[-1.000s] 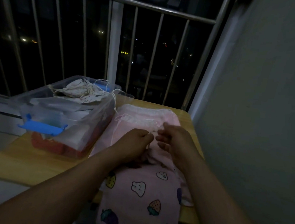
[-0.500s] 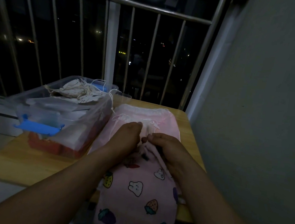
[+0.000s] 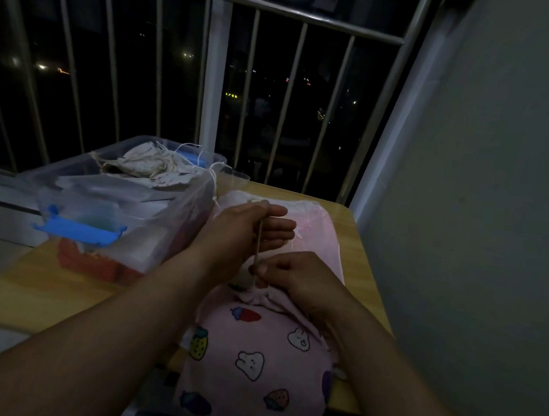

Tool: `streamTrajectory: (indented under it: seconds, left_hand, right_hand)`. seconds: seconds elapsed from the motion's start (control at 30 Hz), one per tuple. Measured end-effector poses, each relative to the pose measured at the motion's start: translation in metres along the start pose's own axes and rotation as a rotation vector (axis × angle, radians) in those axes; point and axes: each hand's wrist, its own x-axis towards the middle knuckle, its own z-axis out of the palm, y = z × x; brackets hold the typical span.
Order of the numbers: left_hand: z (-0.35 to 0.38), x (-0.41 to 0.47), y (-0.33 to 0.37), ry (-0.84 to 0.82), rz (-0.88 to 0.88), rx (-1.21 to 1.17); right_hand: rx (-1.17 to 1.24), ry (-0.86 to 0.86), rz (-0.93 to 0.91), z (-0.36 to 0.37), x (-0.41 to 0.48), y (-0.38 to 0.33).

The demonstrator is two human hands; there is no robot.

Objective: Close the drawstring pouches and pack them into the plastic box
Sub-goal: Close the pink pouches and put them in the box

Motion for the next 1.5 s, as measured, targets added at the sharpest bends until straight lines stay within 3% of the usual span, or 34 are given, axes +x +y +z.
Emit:
streamTrajectory:
  seconds: [0.13, 0.53, 0.87, 0.93, 1.07, 1.27, 1.5]
  left_hand:
    - [0.006, -0.002, 0.001, -0.053, -0.007, 0.046]
    - [-0.007, -0.019, -0.005, -0.204, 0.120, 0.779]
    - [-0.009, -0.013, -0.008, -0.082, 0.189, 1.084]
    - [-0.009, -0.012, -0.007, -0.083, 0.193, 1.139]
    - [-0.009, -0.011, 0.002, -0.008, 0.172, 1.116]
    - [-0.009, -0.020, 0.010, -0.070, -0.083, 0.717]
    - [-0.017, -0.019, -0.004, -0.102, 0.049, 0.780]
  right_hand:
    - [-0.049, -0.026, -0.053, 0.003, 0.003, -0.001]
    - [0.181, 0.086, 0.083, -0.006, 0.006, 0.013]
    - [0.301, 0.167, 0.119, -0.010, 0.007, 0.018]
    - [0.463, 0.164, 0.126, -0.010, 0.006, 0.018]
    - [0.572, 0.113, 0.148, -0.009, 0.008, 0.017]
    - [0.394, 0.157, 0.094, -0.010, 0.007, 0.012]
    - [0.375, 0.140, 0.088, -0.013, 0.006, 0.015]
